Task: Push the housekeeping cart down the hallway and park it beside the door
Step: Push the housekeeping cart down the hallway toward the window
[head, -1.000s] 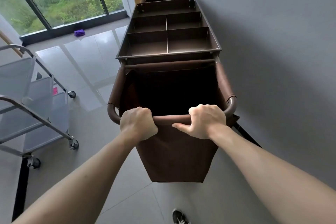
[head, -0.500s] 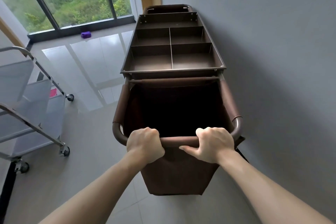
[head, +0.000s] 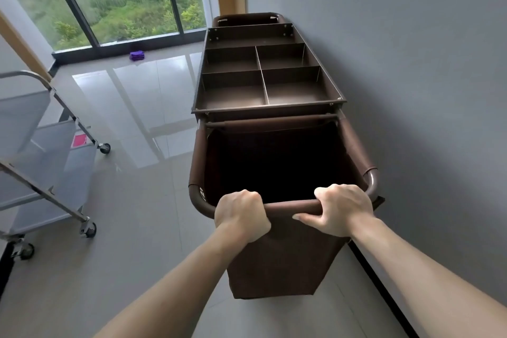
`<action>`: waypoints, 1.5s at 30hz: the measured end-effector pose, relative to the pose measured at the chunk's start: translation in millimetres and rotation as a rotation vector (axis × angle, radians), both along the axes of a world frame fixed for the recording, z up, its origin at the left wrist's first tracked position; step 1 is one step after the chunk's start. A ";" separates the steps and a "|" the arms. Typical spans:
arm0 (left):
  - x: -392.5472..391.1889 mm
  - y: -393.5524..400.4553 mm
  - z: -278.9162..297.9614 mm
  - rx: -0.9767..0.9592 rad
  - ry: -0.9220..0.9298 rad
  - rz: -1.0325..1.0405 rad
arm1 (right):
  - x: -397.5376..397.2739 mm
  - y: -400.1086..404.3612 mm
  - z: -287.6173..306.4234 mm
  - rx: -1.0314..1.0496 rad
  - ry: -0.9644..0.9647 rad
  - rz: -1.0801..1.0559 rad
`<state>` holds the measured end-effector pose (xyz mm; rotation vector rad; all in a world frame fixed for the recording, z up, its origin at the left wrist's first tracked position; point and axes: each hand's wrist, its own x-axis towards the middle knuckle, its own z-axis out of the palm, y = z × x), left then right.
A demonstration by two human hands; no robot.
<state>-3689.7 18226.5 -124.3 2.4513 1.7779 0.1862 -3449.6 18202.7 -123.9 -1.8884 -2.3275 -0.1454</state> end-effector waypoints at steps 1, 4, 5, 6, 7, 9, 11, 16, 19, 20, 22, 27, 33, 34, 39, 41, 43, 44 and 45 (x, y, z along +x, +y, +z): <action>5.8 2.5 -1.3 0.004 0.003 0.009 | 6.0 3.4 0.1 0.001 0.004 0.014; 23.9 8.3 -1.5 0.007 0.013 0.041 | 24.7 12.3 1.5 0.007 0.022 0.053; 29.8 9.9 -1.4 0.003 0.021 0.048 | 30.7 15.3 1.6 0.006 0.021 0.061; 35.6 11.8 -1.4 0.003 0.026 0.054 | 36.8 19.0 1.9 0.005 0.022 0.069; 42.1 14.1 -0.9 0.004 0.029 0.063 | 43.3 22.7 1.4 0.004 0.027 0.076; 55.3 19.0 1.3 0.002 0.038 0.085 | 56.0 30.9 -0.3 0.010 0.037 0.089; 71.7 25.0 4.1 -0.007 0.056 0.103 | 70.3 40.2 -0.3 0.018 0.042 0.099; 109.3 40.8 5.6 0.000 0.054 0.137 | 106.9 65.5 -1.4 0.015 0.040 0.128; 132.1 54.1 4.9 0.003 0.047 0.157 | 129.3 84.0 -2.6 0.013 0.032 0.144; 138.8 59.4 4.5 0.005 0.047 0.160 | 136.0 90.2 -2.8 0.017 0.029 0.147; 150.7 70.9 3.8 0.004 0.045 0.154 | 148.3 104.2 -3.3 0.030 0.018 0.149; 176.9 107.9 5.1 0.002 0.062 0.131 | 173.4 145.2 -2.4 0.045 0.013 0.160; 197.4 161.4 3.4 0.010 0.026 0.148 | 192.4 201.7 1.4 0.021 -0.023 0.157; 200.0 170.2 4.0 0.006 0.018 0.151 | 195.1 211.1 1.0 0.021 -0.030 0.153; 207.8 206.4 -0.2 0.016 -0.001 0.155 | 204.2 252.6 -0.8 0.036 -0.035 0.159; 211.6 220.5 -2.6 0.029 -0.009 0.162 | 207.6 267.7 0.5 0.059 -0.029 0.171; 216.9 235.6 -1.6 0.027 -0.003 0.160 | 211.7 283.6 1.4 0.062 -0.028 0.181; 219.6 242.8 -1.0 0.024 -0.001 0.159 | 214.0 291.5 1.1 0.061 -0.030 0.187; 222.0 250.0 -0.4 0.023 -0.003 0.161 | 216.2 299.8 0.2 0.065 -0.029 0.190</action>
